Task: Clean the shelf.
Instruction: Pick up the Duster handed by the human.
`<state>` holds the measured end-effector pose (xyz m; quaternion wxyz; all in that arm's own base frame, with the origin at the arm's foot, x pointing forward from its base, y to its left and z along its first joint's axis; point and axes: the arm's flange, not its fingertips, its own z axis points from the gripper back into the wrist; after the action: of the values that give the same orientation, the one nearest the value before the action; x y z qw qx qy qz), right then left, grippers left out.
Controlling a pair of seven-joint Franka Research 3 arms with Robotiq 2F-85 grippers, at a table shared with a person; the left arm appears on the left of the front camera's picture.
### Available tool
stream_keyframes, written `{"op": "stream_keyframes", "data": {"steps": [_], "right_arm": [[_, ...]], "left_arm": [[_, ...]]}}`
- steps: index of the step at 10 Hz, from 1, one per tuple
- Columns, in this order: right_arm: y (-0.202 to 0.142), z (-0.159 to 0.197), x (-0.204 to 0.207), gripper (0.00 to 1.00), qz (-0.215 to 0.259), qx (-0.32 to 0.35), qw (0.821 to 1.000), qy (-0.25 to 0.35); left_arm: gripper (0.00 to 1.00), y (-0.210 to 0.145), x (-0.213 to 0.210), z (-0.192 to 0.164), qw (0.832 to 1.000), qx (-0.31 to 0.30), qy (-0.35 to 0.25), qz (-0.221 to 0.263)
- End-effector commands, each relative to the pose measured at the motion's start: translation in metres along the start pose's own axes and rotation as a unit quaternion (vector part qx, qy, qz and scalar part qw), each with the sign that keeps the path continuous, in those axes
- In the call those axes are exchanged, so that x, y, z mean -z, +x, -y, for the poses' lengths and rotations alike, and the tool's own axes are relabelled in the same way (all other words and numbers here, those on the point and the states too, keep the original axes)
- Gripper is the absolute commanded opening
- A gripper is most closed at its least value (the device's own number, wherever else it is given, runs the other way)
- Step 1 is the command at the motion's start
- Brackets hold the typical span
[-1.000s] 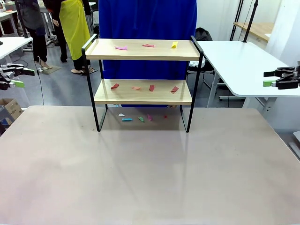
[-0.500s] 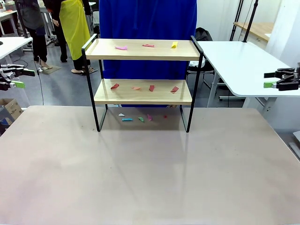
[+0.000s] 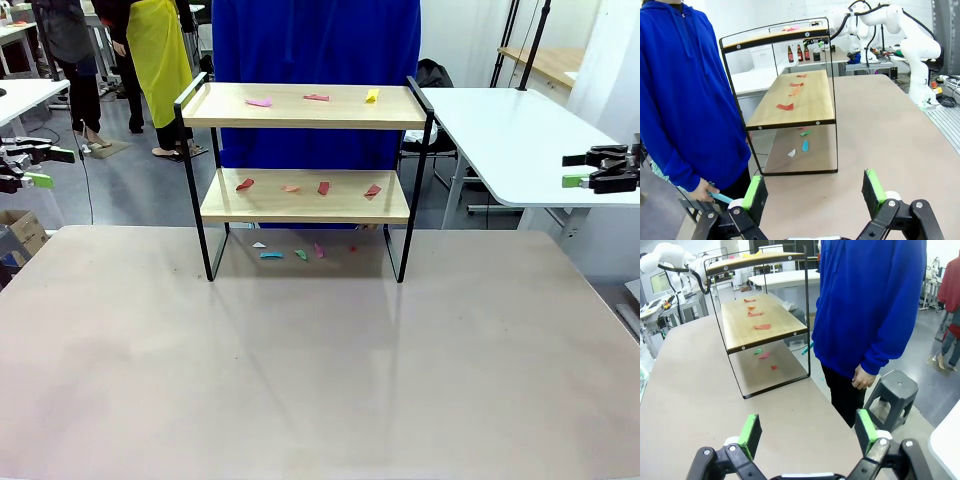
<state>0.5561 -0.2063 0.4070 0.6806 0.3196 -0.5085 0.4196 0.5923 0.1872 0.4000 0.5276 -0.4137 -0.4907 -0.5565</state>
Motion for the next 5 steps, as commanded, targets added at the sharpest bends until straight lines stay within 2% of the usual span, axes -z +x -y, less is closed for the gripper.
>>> {"op": "stream_keyframes", "data": {"steps": [1,5], "right_arm": [[0.0068,-0.0042,0.0015,1.0,-0.003,0.007,1.0,-0.009],[0.0068,-0.0042,0.0015,1.0,-0.003,0.007,1.0,-0.009]], "left_arm": [[1.0,0.0023,0.0002,0.001,1.0,0.001,0.0,0.001],[1.0,0.0023,0.0002,0.001,1.0,0.001,0.0,0.001]]}}
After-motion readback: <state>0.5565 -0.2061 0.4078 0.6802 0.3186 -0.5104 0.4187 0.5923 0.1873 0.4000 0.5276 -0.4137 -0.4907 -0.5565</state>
